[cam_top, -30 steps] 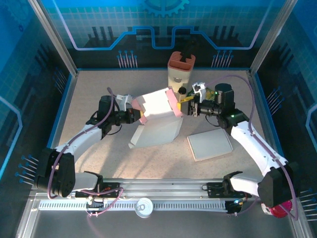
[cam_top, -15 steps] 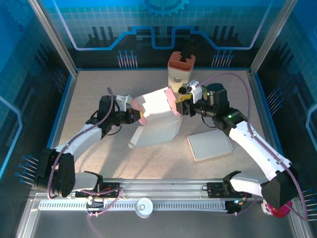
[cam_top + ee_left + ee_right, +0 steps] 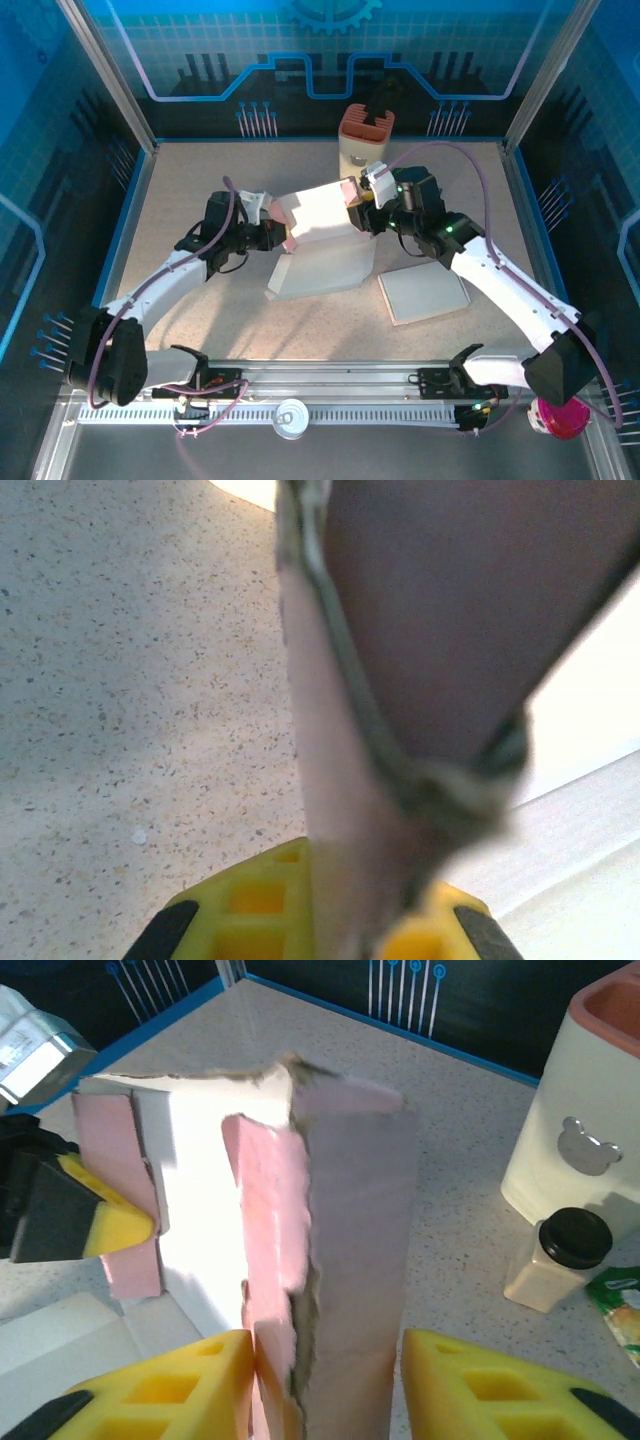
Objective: Fold the paper box
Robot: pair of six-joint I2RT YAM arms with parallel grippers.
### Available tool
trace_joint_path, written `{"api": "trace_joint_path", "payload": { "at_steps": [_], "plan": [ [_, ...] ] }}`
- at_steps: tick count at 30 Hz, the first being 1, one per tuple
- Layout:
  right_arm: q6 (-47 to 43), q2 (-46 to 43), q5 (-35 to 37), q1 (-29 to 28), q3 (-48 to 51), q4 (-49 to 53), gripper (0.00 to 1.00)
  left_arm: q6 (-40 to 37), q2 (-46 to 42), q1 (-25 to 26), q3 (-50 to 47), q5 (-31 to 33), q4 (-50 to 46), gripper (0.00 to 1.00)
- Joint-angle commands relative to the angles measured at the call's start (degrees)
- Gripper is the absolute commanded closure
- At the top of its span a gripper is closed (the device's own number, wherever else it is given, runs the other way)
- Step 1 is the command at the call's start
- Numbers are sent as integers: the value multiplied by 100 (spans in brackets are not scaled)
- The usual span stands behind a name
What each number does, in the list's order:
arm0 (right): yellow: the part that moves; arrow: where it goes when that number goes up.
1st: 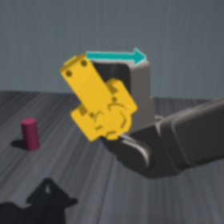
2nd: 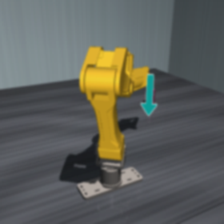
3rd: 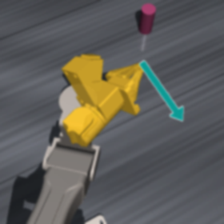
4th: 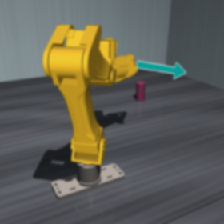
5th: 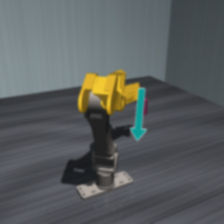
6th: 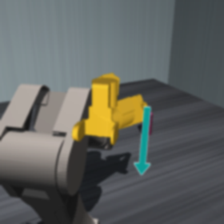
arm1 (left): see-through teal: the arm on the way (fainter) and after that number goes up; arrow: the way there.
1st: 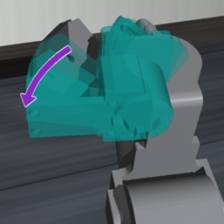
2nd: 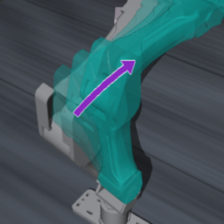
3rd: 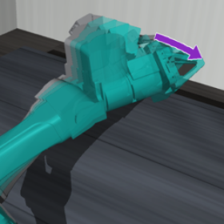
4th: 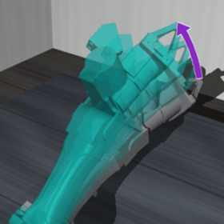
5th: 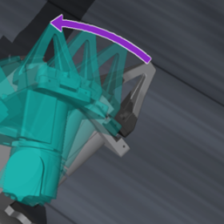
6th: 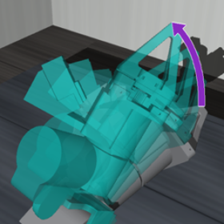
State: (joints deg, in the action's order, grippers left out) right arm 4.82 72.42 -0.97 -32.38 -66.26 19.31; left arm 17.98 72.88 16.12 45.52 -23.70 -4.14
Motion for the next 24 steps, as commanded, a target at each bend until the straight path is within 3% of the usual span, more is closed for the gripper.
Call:
{"api": "trace_joint_path", "payload": {
  "at_steps": [1,11,24],
  "plan": [
    [-222,119,747,-190,-270,268,62,-178,-217,82,245,266,-304,100],
    [-240,508,2539,-721,-518,432,84,-142,-318,473,535,988,-821,100],
    [426,1444,4638,-1316,-1244,1341,100,529,-240,1091,794,2497,-1454,100]
  ]
}}
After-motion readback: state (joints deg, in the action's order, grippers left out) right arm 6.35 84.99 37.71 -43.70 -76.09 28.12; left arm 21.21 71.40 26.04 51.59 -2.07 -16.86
